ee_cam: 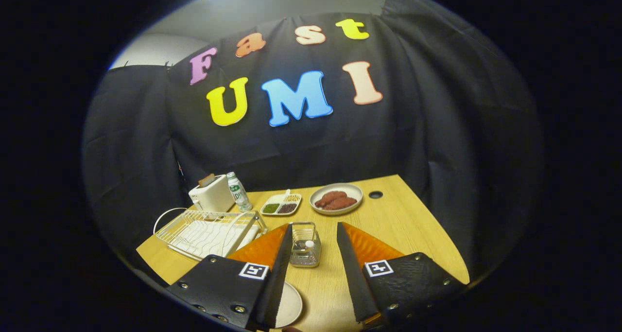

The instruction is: Take the plate from the dish rack, then take the spoon from the basket and place it into the plate.

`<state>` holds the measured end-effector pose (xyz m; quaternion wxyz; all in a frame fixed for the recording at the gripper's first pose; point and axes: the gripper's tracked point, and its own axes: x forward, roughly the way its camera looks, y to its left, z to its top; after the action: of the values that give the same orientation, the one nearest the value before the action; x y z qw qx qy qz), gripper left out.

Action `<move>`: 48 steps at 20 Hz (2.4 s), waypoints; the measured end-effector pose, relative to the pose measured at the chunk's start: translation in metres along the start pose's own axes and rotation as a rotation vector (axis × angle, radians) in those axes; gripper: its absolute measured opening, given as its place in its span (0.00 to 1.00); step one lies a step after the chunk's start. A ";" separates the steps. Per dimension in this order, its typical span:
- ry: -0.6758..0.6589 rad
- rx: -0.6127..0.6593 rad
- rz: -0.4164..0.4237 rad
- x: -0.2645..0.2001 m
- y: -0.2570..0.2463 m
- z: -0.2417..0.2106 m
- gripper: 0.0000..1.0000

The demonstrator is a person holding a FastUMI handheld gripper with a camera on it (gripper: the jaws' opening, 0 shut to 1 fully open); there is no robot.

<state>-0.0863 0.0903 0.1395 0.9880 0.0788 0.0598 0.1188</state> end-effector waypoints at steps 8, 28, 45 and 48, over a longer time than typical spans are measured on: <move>-0.161 -0.119 0.001 0.057 -0.004 -0.042 0.57; -0.076 -0.138 0.000 0.088 0.020 -0.037 0.08; -0.104 -0.127 -0.065 0.022 0.042 0.085 0.02; -0.092 -0.138 -0.063 0.007 0.051 0.091 0.02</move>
<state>-0.0785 0.1277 0.2368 0.9960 0.0141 0.0084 0.0879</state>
